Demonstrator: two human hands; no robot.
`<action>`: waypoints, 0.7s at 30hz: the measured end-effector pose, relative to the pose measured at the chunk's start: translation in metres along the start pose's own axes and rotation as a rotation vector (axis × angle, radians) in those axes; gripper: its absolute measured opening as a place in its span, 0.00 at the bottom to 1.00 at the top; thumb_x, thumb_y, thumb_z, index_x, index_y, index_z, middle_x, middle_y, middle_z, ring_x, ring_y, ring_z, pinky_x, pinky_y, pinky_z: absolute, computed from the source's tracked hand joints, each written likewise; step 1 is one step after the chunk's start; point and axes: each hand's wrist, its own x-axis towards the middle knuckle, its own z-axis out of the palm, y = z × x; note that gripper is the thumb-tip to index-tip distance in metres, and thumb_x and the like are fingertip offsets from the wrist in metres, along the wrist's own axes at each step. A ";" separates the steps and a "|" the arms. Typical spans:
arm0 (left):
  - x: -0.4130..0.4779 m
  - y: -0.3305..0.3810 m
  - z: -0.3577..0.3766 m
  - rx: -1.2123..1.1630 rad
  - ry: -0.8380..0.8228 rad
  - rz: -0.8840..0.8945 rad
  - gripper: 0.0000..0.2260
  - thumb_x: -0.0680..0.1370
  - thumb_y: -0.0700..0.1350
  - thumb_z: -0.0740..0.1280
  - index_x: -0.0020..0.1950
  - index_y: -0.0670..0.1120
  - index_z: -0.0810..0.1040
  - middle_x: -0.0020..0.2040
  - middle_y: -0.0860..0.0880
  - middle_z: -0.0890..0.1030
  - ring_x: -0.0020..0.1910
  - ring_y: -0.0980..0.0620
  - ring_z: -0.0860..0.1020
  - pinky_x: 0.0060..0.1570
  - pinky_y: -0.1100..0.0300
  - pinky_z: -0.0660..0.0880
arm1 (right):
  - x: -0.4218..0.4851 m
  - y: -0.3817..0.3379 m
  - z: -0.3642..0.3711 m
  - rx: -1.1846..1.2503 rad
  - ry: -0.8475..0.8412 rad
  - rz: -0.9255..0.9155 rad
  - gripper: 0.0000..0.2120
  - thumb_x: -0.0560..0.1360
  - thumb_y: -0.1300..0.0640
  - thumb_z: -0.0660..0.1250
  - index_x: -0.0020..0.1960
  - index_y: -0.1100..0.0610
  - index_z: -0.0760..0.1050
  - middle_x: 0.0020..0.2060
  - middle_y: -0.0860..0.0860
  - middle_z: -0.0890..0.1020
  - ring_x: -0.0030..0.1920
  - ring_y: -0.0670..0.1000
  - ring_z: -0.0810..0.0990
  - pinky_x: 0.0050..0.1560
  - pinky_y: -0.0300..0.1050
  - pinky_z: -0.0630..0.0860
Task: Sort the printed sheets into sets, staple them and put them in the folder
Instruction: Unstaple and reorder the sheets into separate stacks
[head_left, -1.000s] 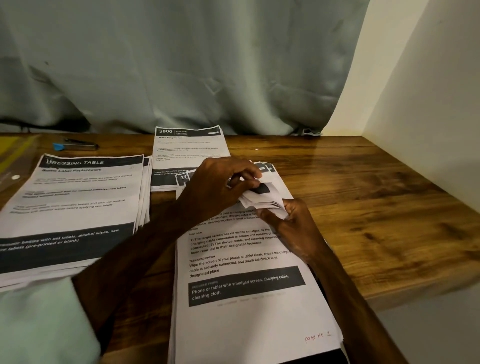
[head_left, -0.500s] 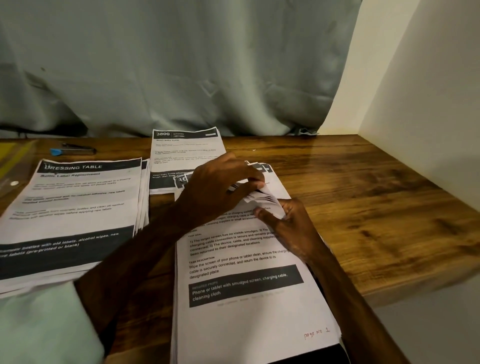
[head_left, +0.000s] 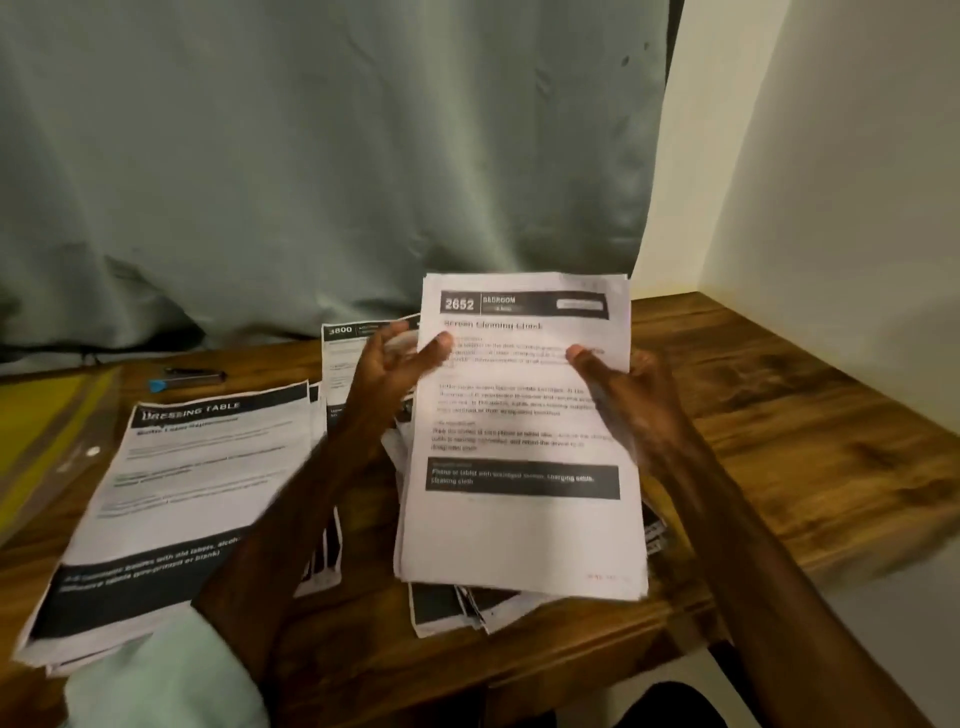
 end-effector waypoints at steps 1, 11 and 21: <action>-0.003 0.006 -0.003 -0.142 -0.147 -0.112 0.28 0.76 0.60 0.72 0.70 0.46 0.75 0.65 0.45 0.82 0.64 0.44 0.81 0.66 0.43 0.76 | 0.004 -0.010 0.002 0.020 0.019 -0.038 0.09 0.79 0.56 0.70 0.56 0.60 0.80 0.46 0.55 0.87 0.44 0.56 0.88 0.44 0.52 0.85; -0.023 0.027 0.023 -0.148 -0.027 0.055 0.11 0.79 0.42 0.70 0.61 0.46 0.81 0.56 0.48 0.86 0.56 0.47 0.85 0.55 0.52 0.82 | 0.017 -0.057 0.026 -0.027 0.078 -0.362 0.03 0.79 0.57 0.70 0.51 0.52 0.77 0.43 0.45 0.85 0.42 0.42 0.86 0.38 0.33 0.79; -0.027 -0.004 0.034 -0.040 0.009 -0.031 0.19 0.71 0.56 0.78 0.58 0.54 0.81 0.53 0.58 0.86 0.55 0.54 0.84 0.62 0.49 0.79 | 0.006 -0.001 0.018 0.068 0.071 -0.206 0.05 0.78 0.57 0.71 0.53 0.52 0.78 0.45 0.45 0.87 0.47 0.50 0.87 0.42 0.44 0.84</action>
